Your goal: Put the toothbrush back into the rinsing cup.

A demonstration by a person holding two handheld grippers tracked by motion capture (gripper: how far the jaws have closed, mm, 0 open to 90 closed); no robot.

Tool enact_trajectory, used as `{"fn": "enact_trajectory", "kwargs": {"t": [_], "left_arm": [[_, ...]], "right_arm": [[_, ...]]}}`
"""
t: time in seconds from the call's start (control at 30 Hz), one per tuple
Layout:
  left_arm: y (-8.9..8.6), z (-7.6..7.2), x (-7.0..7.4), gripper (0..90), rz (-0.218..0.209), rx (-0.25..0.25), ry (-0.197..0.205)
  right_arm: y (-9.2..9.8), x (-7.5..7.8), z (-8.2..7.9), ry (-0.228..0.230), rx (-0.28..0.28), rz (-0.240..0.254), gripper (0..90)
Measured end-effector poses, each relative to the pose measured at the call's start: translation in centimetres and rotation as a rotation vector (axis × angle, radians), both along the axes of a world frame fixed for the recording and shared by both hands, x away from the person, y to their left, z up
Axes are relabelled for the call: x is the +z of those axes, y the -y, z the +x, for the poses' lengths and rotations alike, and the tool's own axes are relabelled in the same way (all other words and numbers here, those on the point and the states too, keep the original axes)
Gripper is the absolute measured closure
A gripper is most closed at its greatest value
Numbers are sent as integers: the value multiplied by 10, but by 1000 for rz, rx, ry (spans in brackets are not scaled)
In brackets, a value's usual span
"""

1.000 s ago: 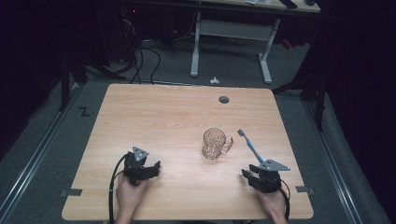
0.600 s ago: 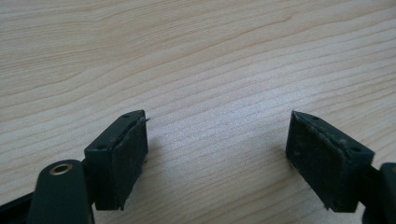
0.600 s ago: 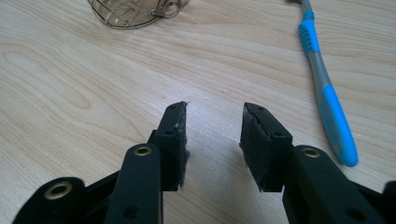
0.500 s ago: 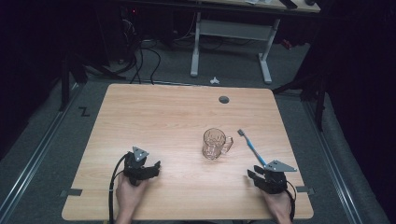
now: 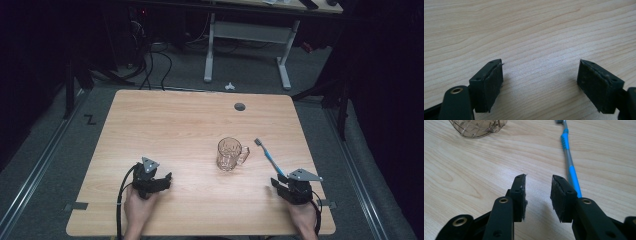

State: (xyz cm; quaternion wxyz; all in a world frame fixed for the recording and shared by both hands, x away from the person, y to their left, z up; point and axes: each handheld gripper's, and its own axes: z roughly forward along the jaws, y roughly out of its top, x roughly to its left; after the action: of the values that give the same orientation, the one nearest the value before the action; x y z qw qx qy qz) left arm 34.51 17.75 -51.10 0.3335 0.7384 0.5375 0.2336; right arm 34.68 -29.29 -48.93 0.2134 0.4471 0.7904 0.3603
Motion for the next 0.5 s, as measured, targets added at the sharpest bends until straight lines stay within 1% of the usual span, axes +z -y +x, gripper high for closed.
{"fn": "enact_trajectory", "kwargs": {"t": [0.2, 0.5], "left_arm": [[0, 0, 0, 214, 0, 0, 0], [0, 0, 0, 214, 0, 0, 0]], "right_arm": [[3, 4, 5, 5, -5, -2, 654], [7, 6, 13, -20, -16, -4, 664]]}}
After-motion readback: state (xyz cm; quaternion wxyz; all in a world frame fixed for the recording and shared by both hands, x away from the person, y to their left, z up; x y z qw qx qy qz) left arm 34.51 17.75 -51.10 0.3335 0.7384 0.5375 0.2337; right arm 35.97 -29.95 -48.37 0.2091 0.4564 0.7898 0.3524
